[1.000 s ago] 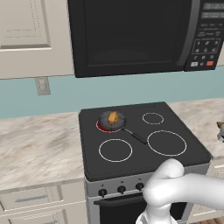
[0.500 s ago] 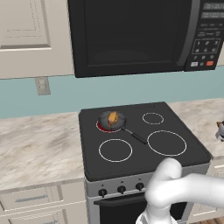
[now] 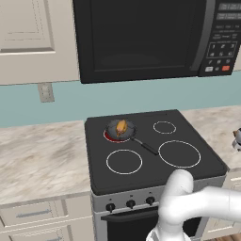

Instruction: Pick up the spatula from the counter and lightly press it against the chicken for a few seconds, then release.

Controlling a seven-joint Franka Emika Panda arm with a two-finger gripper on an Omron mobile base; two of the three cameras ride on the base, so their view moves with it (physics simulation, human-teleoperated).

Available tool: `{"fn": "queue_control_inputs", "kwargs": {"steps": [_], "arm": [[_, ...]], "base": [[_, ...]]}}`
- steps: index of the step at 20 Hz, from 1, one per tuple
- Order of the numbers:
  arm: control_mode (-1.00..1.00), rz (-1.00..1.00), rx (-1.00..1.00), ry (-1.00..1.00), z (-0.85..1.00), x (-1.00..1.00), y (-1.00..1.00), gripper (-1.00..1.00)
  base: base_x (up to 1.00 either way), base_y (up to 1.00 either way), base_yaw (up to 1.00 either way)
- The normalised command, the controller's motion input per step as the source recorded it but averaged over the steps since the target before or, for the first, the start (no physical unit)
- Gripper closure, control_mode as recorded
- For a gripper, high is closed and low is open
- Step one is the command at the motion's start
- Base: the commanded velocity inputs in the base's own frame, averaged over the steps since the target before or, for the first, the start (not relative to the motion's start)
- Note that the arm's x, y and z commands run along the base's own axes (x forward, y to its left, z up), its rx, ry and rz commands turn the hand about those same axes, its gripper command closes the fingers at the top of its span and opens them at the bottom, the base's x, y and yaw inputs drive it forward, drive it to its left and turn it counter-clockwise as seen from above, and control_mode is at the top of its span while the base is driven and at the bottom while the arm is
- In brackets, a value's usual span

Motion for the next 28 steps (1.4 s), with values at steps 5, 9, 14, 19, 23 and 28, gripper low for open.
{"fn": "queue_control_inputs", "kwargs": {"steps": [5,9,14,19,23,28], "arm": [[-1.0,0.0,0.01,0.03,-0.22,0.16,-0.06,-1.0],[-1.0,0.0,0.0,0.04,-0.27,0.13,0.0,-1.0],[-1.0,0.0,0.0,0.02,-0.4,0.05,0.0,1.0],[-1.0,0.0,0.02,0.0,-0.44,0.0,0.0,1.0],[-1.0,0.0,0.02,0.0,-0.48,0.0,0.0,1.0],[-1.0,0.0,0.0,0.0,-0.49,0.0,0.05,1.0]], "base": [[0.0,0.0,0.0],[0.0,0.0,0.0],[0.0,0.0,0.0],[0.0,0.0,0.0],[0.0,0.0,0.0],[0.0,0.0,0.0]]}}
